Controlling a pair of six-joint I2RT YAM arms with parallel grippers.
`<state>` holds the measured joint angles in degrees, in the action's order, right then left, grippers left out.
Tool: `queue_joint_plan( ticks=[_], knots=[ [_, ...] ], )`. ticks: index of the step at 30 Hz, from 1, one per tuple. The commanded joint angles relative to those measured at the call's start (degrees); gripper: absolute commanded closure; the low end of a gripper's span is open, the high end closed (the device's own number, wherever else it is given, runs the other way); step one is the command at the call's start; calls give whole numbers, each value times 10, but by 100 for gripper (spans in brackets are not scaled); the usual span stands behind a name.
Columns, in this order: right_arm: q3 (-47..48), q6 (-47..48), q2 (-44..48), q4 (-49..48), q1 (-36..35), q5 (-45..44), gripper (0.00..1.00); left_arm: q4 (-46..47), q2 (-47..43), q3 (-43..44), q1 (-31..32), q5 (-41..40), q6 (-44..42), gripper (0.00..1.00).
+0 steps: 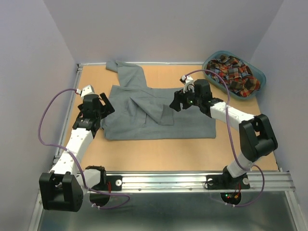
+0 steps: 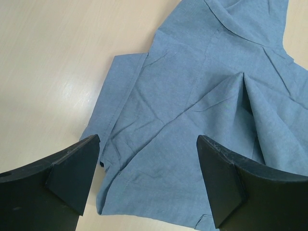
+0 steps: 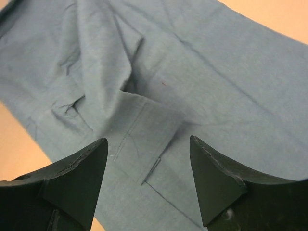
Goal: Fold and stack the long sleeve shirts
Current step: Fold the shirt
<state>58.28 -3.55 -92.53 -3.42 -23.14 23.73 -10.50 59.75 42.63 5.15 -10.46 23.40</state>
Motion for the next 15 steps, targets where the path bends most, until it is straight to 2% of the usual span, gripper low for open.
queue_joint_plan(
  ticks=[1, 7, 15],
  knots=[
    [93, 93, -48, -22, 43, 235, 27, 18, -9, -8, 0, 8, -4, 7],
    [192, 116, -145, 3, 50, 353, 30, 19, -5, -7, 0, 12, -5, 6],
    [249, 132, -233, 25, 50, 417, 35, 20, 10, -8, 0, 27, -7, 6]
  ],
)
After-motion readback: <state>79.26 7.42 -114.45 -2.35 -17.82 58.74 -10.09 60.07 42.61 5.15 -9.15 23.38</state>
